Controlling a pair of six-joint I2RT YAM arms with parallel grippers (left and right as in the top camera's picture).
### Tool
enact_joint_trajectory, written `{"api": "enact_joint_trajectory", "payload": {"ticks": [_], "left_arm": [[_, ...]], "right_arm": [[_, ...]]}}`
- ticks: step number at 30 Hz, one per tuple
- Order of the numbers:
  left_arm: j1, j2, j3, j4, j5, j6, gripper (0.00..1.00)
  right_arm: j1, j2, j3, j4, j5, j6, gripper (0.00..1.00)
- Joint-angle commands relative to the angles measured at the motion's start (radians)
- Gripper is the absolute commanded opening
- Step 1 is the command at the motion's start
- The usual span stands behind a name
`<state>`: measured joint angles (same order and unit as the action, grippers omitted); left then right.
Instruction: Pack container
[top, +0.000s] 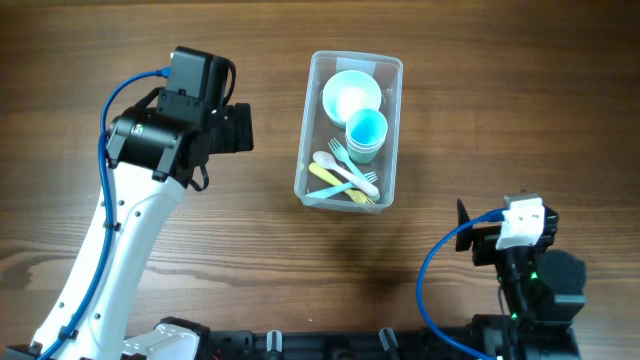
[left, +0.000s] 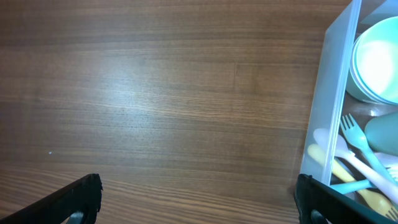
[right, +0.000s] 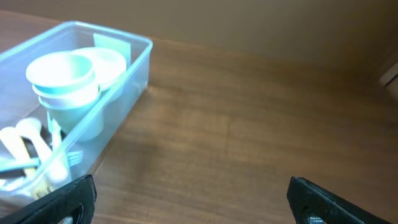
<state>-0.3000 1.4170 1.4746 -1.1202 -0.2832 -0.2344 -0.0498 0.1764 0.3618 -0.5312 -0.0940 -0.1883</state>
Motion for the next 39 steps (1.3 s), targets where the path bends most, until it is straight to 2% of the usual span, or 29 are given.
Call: {"api": "enact_joint_trajectory", "payload": {"ticks": [1, 4, 7, 28, 30, 33, 37, 39], "left_arm": [[0.006, 0.005, -0.001, 0.001, 0.002, -0.017, 1.0], [0.006, 0.005, -0.001, 0.001, 0.002, -0.017, 1.0], [0.006, 0.005, -0.001, 0.001, 0.002, -0.017, 1.0], [0.001, -0.026, -0.002, 0.001, 0.002, -0.016, 1.0], [0.024, -0.12, -0.018, 0.013, -0.021, 0.01, 1.0], [0.146, -0.298, -0.134, 0.156, 0.095, 0.01, 1.0], [0.37, -0.589, -0.429, 0.341, 0.268, 0.021, 1.0], [0.451, -0.759, -0.637, 0.442, 0.334, 0.022, 1.0]], "right_arm": [[-0.005, -0.089, -0.091, 0.007, -0.024, 0.035, 1.0], [-0.005, -0.127, -0.148, 0.007, -0.046, 0.053, 1.0], [-0.005, -0.136, -0.212, 0.027, -0.045, 0.145, 1.0], [-0.005, -0.134, -0.212, 0.045, -0.045, 0.146, 1.0], [-0.005, -0.134, -0.212, 0.045, -0.045, 0.146, 1.0], [-0.005, -0.134, -0.212, 0.045, -0.045, 0.146, 1.0], [-0.005, -0.134, -0.212, 0.045, -0.045, 0.146, 1.0], [-0.005, -0.134, -0.212, 0.045, -0.045, 0.146, 1.0]]}}
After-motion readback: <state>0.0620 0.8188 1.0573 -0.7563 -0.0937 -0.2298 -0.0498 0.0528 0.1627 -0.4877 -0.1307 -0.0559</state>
